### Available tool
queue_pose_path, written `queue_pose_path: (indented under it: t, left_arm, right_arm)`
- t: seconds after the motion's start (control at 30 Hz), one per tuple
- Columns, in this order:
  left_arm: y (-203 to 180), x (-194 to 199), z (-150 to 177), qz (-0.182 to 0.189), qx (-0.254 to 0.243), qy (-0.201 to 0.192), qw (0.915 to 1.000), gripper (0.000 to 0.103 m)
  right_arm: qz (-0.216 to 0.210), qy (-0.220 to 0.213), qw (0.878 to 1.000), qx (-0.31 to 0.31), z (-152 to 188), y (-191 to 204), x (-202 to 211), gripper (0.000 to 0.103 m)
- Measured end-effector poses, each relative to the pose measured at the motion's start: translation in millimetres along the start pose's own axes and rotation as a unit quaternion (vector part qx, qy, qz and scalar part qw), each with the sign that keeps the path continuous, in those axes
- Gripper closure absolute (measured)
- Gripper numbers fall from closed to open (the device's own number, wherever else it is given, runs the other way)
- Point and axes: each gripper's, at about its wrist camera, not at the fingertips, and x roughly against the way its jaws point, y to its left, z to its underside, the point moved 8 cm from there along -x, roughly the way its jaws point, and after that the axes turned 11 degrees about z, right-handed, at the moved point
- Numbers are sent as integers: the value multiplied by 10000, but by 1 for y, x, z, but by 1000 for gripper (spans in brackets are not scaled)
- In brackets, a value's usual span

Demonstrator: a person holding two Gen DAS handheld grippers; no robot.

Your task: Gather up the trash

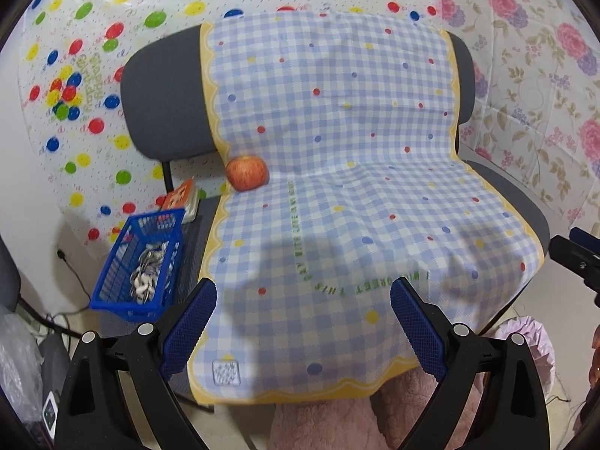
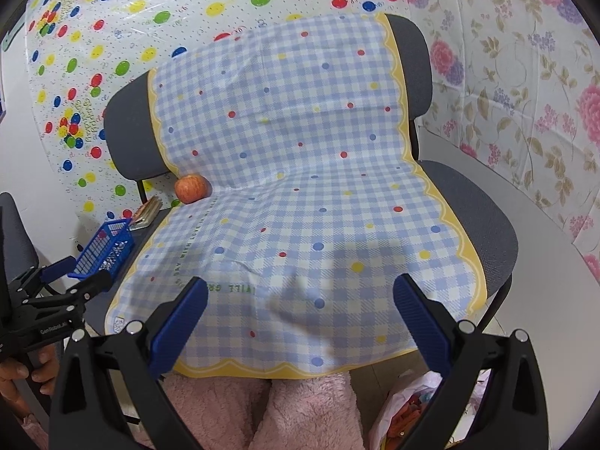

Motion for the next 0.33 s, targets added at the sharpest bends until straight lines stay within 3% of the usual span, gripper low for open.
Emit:
queue_pose_path:
  t: [0.13, 0.33]
  left_arm:
    - [-3, -14, -7, -26, -130, 2, 9999, 10]
    - [-4, -40, -19, -374, -397, 13, 9985, 10]
  right_arm:
    - [56, 97, 9999, 12, -6, -7, -24, 6]
    - [378, 197, 9991, 46, -30, -29, -84, 6]
